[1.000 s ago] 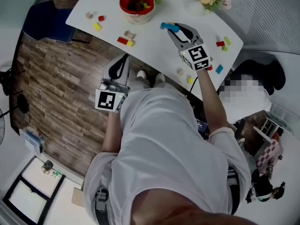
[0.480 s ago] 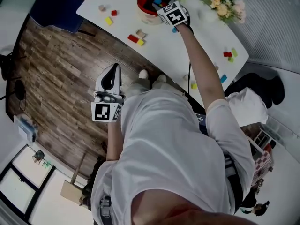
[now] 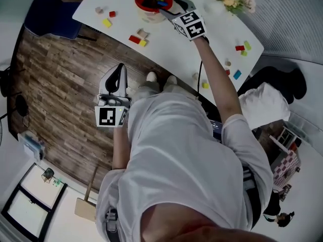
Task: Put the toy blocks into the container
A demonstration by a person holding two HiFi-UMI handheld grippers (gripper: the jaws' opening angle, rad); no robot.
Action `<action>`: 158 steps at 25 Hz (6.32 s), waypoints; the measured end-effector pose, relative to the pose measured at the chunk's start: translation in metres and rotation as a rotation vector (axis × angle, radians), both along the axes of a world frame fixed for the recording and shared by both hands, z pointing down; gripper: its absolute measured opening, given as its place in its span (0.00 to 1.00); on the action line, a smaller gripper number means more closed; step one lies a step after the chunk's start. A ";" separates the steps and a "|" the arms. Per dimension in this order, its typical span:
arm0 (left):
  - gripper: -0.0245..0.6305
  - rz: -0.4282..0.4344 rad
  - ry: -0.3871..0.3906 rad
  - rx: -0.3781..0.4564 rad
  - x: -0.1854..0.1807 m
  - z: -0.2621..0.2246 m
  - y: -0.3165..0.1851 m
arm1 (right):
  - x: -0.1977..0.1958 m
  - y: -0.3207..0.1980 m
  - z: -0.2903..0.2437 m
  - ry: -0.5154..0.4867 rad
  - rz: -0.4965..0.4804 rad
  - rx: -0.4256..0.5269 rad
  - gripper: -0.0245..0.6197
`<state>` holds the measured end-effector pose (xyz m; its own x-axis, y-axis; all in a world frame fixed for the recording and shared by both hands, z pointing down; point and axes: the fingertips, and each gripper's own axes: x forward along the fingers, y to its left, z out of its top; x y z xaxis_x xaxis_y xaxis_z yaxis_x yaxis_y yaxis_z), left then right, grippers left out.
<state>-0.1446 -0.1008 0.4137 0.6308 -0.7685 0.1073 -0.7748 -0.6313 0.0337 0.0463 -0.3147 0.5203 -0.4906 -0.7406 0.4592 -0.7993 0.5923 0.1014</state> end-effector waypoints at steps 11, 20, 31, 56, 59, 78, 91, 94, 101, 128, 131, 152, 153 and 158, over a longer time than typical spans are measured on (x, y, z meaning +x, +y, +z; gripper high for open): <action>0.03 0.327 0.004 0.022 0.120 0.021 -0.018 | 0.135 0.320 0.126 0.081 0.261 -0.243 0.49; 0.03 0.500 -0.050 0.021 0.180 0.024 0.014 | 0.149 0.418 0.231 0.046 0.432 -0.508 0.50; 0.03 0.474 -0.053 0.012 0.165 0.028 0.024 | 0.165 0.410 0.228 0.098 0.480 -0.463 0.27; 0.03 -0.002 0.011 0.064 0.022 -0.012 0.020 | 0.041 0.119 -0.117 -0.166 0.013 0.393 0.27; 0.03 -0.082 0.011 0.067 0.003 -0.016 0.032 | 0.024 0.065 -0.090 -0.118 -0.031 0.324 0.27; 0.03 -0.243 0.033 0.066 -0.028 -0.019 0.046 | -0.020 -0.068 0.051 0.188 -0.096 -0.216 0.39; 0.03 0.140 0.043 0.056 0.060 -0.011 0.001 | 0.066 0.157 0.049 0.034 0.084 -0.095 0.49; 0.03 0.243 0.041 0.058 0.088 -0.010 -0.004 | 0.091 0.231 0.087 0.017 0.182 -0.193 0.49; 0.03 0.446 0.055 0.029 0.150 -0.002 0.003 | 0.118 0.352 0.189 0.092 0.301 -0.411 0.48; 0.03 0.277 0.042 0.009 0.095 0.008 0.009 | 0.096 0.241 0.039 -0.057 0.276 -0.056 0.27; 0.03 0.224 0.038 0.021 0.079 0.006 0.008 | 0.083 0.204 -0.011 -0.077 0.227 0.067 0.27; 0.03 -0.345 0.011 -0.033 -0.084 0.025 0.088 | -0.025 -0.072 0.018 0.203 -0.008 -0.073 0.27; 0.03 -0.368 0.009 -0.037 -0.089 0.026 0.092 | -0.025 -0.078 0.025 0.219 -0.004 -0.097 0.27; 0.03 -0.419 0.004 -0.039 -0.103 0.026 0.100 | -0.024 -0.093 0.035 0.227 0.041 -0.126 0.36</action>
<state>-0.2473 -0.0011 0.4401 0.2653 -0.9540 0.1399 -0.9640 -0.2600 0.0551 0.0221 -0.4079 0.5550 -0.3354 -0.6878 0.6438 -0.7880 0.5793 0.2084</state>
